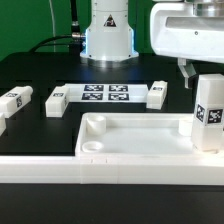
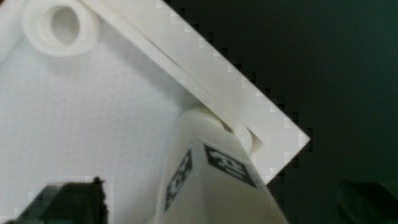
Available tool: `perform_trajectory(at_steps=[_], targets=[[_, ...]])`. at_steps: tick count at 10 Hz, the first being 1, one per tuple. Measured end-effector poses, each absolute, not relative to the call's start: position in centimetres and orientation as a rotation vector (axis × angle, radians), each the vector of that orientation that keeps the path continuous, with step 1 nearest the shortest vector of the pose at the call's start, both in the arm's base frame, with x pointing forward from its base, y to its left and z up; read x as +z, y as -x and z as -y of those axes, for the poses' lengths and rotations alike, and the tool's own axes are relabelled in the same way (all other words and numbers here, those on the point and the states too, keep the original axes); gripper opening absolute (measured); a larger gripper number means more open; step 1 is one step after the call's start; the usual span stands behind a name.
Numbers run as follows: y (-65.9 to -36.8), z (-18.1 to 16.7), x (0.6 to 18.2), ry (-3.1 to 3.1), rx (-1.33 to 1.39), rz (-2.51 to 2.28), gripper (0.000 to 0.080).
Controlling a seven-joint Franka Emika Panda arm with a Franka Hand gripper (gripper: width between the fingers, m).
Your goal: Assemble desk
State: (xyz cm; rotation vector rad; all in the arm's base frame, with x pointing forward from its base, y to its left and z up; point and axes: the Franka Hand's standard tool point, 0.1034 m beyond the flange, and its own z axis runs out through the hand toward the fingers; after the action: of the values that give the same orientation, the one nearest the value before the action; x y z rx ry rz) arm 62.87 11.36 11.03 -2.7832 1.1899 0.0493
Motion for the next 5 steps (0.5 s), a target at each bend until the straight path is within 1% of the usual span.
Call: perform_trajectory(at_steps=[2, 5], targets=[[-62.86, -11.33, 11.0, 2.859, 0.037, -0.993, 0.0649], [-62.85, -11.15, 11.05, 3.007, 0.013, -0.493, 0.0649]])
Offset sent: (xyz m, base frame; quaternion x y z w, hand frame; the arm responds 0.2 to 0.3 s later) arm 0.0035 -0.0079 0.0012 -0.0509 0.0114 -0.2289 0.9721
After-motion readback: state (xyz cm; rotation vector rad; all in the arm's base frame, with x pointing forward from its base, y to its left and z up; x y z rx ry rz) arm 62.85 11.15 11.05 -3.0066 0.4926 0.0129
